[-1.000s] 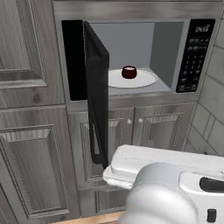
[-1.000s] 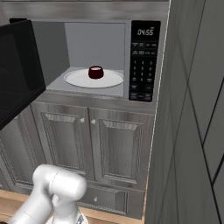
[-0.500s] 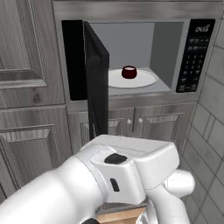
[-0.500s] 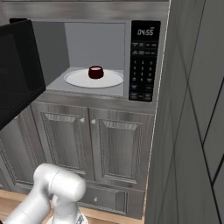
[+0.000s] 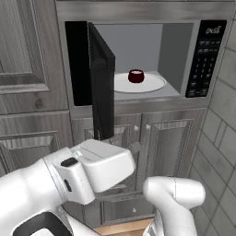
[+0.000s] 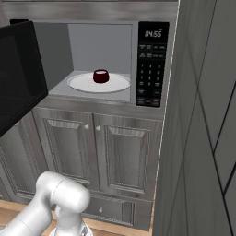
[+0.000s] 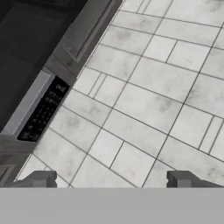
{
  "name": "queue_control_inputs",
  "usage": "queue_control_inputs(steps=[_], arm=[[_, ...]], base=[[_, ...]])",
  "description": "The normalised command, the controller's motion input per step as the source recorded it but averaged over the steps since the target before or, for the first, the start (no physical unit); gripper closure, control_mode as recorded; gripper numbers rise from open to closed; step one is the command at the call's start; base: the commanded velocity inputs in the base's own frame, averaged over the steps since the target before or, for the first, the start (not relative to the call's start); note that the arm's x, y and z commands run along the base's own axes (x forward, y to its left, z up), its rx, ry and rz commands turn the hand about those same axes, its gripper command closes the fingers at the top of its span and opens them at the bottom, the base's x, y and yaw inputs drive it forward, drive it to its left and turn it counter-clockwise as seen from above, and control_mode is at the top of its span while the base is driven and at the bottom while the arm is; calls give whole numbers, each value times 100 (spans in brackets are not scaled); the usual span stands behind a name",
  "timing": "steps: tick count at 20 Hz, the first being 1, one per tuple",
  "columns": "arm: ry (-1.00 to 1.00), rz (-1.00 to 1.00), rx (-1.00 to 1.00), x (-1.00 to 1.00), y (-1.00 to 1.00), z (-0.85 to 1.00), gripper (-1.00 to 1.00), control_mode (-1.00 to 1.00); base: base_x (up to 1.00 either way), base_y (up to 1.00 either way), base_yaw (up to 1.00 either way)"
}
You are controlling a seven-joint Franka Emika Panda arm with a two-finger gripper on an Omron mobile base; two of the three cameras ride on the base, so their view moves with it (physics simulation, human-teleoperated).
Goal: Pick the mug from the counter and place it inside the microwave. Then close the microwave.
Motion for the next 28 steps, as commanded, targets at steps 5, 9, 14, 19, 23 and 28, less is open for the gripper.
queue_control_inputs(steps=[5,9,14,19,23,28], arm=[[0,-2,-2,34,47,-18,-100,-100],[-3,1,0,25,54,-12,-100,-100],[-8,3,0,34,41,-25,-100,-100],[-12,0,0,50,19,-37,-100,-100],[-12,0,0,44,3,-26,-100,-100],[-7,0,0,50,13,-13,-100,-100]], base=[[0,0,0],[0,0,0],[0,0,0],[0,0,0],[0,0,0],[0,0,0]])
